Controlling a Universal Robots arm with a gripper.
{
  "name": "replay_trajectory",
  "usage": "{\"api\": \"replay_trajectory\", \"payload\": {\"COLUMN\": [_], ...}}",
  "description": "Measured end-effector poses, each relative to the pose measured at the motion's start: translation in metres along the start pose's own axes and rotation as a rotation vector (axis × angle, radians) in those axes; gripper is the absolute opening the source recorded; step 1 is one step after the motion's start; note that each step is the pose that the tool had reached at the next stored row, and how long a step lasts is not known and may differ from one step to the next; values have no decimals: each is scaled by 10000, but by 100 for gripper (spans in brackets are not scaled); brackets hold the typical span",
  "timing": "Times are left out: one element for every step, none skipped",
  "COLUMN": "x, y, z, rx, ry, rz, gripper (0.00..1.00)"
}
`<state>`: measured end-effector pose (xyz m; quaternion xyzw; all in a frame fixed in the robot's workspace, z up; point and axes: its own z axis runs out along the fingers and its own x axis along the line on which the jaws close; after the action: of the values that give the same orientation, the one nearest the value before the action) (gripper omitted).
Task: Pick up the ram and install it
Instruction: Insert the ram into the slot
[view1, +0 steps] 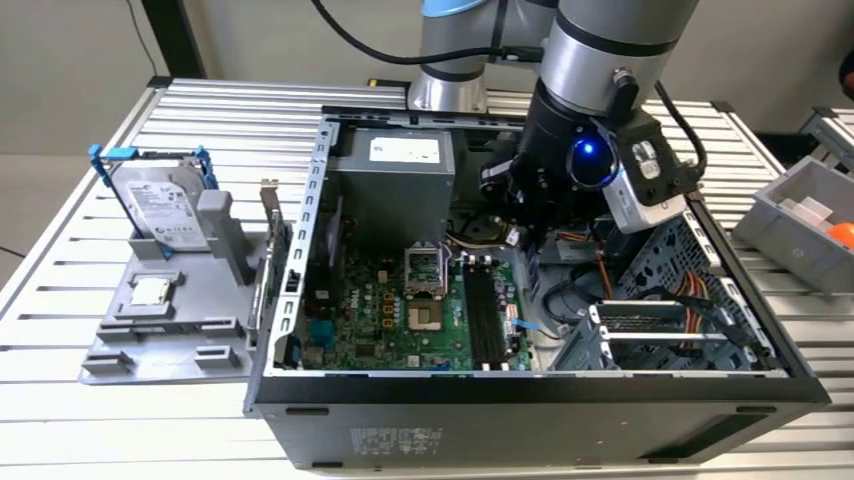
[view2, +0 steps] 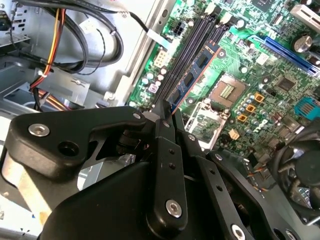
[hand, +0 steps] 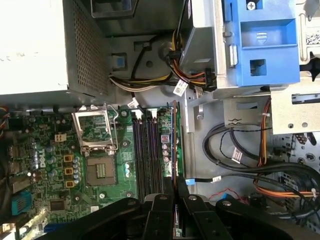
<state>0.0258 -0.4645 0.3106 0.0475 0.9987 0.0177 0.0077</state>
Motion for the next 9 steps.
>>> {"api": "replay_trajectory", "payload": {"x": [0,0,1,1,1,1,1,1,1], "y": [0,-1,-2,-2,-2,-2,-2,-2,-2], "z": [10,26,45,63,79,81,82,85,89], "rx": [0,1,1,2,2,3,5,4,1], "ry": [0,0,0,0,2,2,2,1,-10], "rz": [1,1,2,4,6,7,7,7,7], "gripper": [0,0,0,0,0,0,0,0,0]}}
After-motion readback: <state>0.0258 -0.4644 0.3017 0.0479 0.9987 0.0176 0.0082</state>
